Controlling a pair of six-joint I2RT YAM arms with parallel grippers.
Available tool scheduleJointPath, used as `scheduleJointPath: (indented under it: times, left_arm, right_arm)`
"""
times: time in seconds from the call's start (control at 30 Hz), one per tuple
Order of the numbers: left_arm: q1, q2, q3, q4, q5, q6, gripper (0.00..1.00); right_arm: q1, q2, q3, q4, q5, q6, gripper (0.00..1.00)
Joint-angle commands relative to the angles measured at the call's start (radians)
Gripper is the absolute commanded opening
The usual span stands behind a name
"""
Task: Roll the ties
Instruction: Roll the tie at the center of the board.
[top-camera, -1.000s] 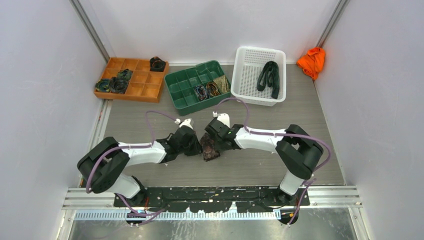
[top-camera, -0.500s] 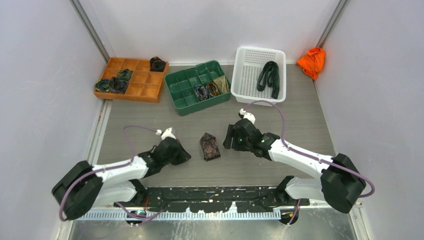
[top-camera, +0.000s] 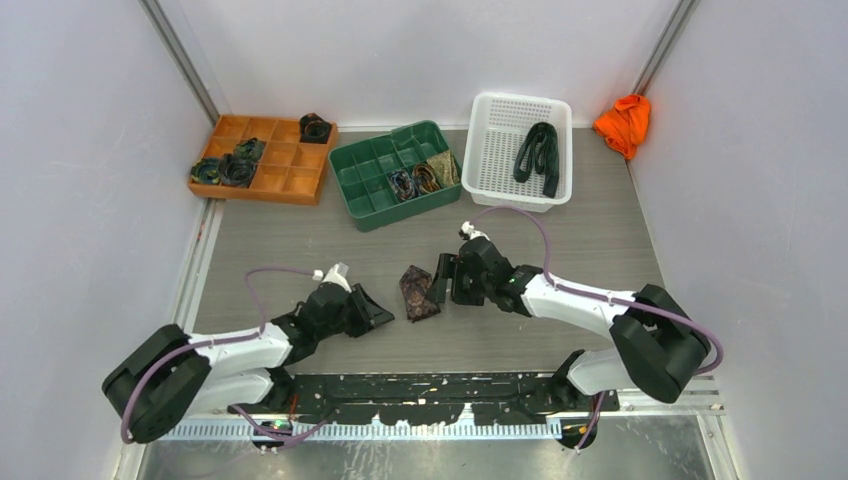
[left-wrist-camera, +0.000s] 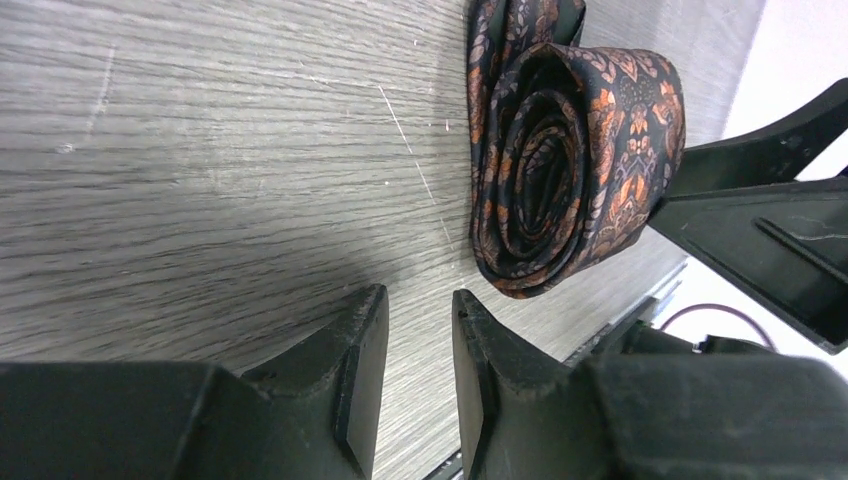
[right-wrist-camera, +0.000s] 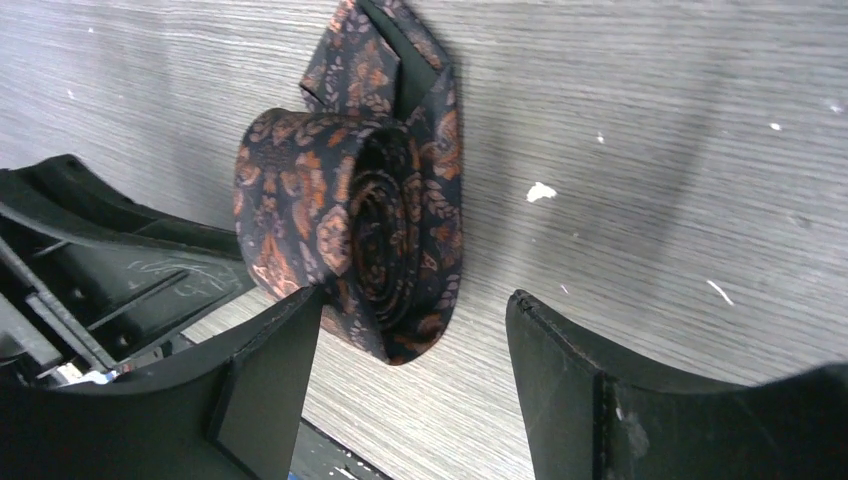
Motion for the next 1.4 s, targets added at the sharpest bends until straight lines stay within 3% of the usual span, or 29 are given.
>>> scheduleJointPath:
  times: [0.0,0.2,0.4,0.7,0.8,1.13,1.37]
  left_arm:
    - [0.013,0.077,-0.038,0.194,0.045,-0.054,0.32]
    - [0.029,0.244,-0.044,0.350,0.073,-0.104,0.34]
    - [0.034,0.469,-0.025,0.575,0.138,-0.172,0.49]
    - [0.035,0.950,-0.051,1.119,0.214,-0.299,0.52]
    - [0.027,1.016,-0.043,1.125,0.209,-0.281,0.51]
    - [-0.004,0.945,-0.109,1.019,0.111,-0.260,0.52]
    - [-0.100,0.796,-0.133,0.900,-0.005,-0.297,0.56]
  right_arm:
    - [-0.003,0.013,0.057,0.088,-0.054,0.001,0.73]
    - [-0.004,0.078,0.079,0.065,-0.038,-0.023,0.70]
    - [-0.010,0.130,0.075,0.070,-0.010,-0.039,0.63]
    - [-0.058,0.180,0.063,0.088,-0.031,-0.052,0.52]
    - [-0.066,0.195,0.057,0.121,-0.040,-0.057,0.52]
    - [-0.074,0.232,0.056,0.140,-0.060,-0.057,0.50]
    - [-0.075,0.244,0.054,0.147,-0.067,-0.056,0.50]
